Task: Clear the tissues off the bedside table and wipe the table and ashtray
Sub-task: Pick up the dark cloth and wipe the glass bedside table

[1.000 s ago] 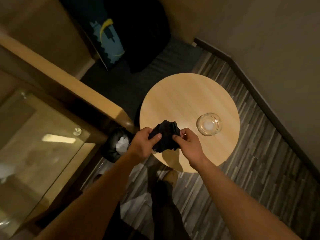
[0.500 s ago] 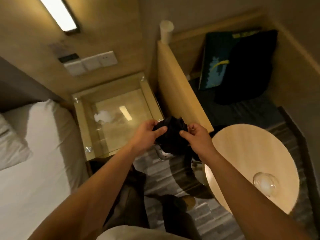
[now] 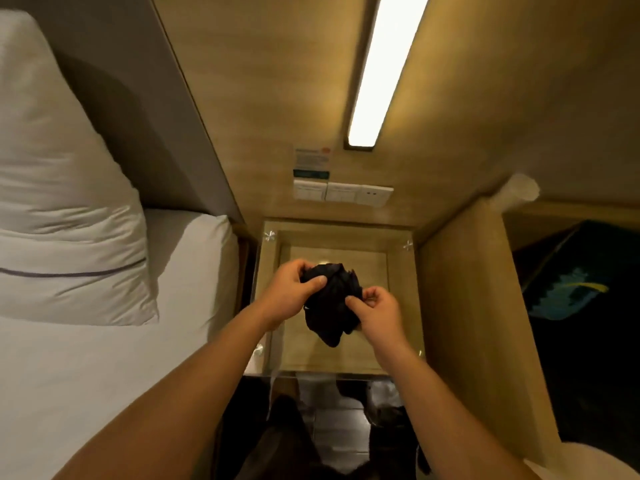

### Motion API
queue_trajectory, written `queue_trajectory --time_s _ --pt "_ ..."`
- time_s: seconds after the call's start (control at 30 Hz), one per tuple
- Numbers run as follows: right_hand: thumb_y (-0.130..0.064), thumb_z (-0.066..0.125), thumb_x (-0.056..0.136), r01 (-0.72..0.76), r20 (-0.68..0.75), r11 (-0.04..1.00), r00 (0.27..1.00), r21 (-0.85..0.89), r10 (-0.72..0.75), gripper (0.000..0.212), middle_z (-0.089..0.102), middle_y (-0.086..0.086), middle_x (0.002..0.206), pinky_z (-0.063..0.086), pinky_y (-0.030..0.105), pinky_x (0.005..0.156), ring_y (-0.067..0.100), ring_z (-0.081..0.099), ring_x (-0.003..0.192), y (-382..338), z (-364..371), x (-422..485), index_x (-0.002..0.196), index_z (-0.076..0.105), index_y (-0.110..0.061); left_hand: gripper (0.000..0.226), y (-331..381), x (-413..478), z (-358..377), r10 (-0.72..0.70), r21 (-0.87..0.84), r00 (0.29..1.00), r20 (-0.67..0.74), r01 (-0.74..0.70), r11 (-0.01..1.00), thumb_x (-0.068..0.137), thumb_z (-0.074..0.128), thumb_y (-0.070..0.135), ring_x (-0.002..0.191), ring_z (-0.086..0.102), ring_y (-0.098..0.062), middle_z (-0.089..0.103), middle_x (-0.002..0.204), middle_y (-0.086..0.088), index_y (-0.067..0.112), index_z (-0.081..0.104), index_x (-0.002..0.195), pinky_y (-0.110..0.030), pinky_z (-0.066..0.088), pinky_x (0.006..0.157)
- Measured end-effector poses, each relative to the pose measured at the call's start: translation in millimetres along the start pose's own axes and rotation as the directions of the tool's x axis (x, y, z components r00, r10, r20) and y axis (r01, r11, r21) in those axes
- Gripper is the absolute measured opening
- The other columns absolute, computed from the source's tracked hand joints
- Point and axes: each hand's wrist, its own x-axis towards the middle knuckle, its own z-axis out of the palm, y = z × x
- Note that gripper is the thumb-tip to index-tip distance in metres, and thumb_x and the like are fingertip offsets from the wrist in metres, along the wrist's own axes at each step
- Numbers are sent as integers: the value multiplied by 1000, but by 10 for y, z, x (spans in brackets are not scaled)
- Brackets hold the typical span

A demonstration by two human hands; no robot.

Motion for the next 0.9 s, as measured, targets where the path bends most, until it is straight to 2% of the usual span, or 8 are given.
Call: queue_trajectory --time_s 0.1,0.23,0.33,0.4,0.5,0.57,0.77,0.9 --pt "-8 70 92 -34 0 999 999 -8 34 23 60 3 71 49 29 55 18 60 66 -114 463 387 82 49 -13 9 -151 407 -401 -42 33 999 -34 44 999 99 66 20 83 67 -19 68 92 -6 14 60 100 -33 53 69" --pt "-10 69 92 -68 38 998 997 -7 69 19 61 6 74 54 36 63 23 64 72 -165 949 886 85 51 -11 9 -349 960 -824 -59 111 996 -66 66 992 98 66 22 89 70 -24 68 92 -4 23 59 93 -39 57 74" --pt "-10 70 91 -82 50 997 995 11 81 20 60 9 76 55 42 69 29 63 75 -152 1245 1293 87 51 -10 7 -510 1372 -1037 -71 136 994 -85 82 987 99 66 21 90 70 -23 69 95 -7 16 62 97 -40 57 77" --pt "-11 70 91 -95 55 995 994 20 94 21 63 13 80 59 48 71 35 66 78 -108 1405 1570 86 50 -11 12 -641 1622 -1143 -78 139 992 -98 91 986 99 66 22 89 70 -21 70 96 -9 10 63 102 -37 56 75" --pt "-13 72 90 -104 62 994 993 18 102 19 69 20 90 58 45 72 35 71 87 -12 1594 1944 85 53 -11 12 -822 1929 -1252 -84 126 988 -128 100 987 99 66 23 89 69 -21 70 94 -7 11 63 99 -34 54 74" --pt "-14 73 89 -106 68 994 992 27 104 18 72 23 98 60 49 76 36 73 91 59 1697 2149 85 55 -12 14 -945 2103 -1292 -87 133 985 -147 107 985 99 66 23 87 69 -21 69 91 -6 9 63 100 -35 54 74" --pt "-10 72 89 -91 64 993 994 72 86 25 71 17 93 61 44 69 32 73 86 230 1870 2546 77 50 -16 19 -1180 2431 -1312 -74 149 980 -182 102 984 99 66 20 73 64 -14 68 83 -5 2 64 99 -20 49 59" --pt "-7 71 91 -108 66 986 993 126 100 21 71 19 100 63 43 68 32 73 84 304 1943 2684 85 51 -11 12 -1262 2607 -1324 -76 156 984 -162 102 983 98 68 20 70 64 -9 66 80 1 15 63 89 -18 47 56"
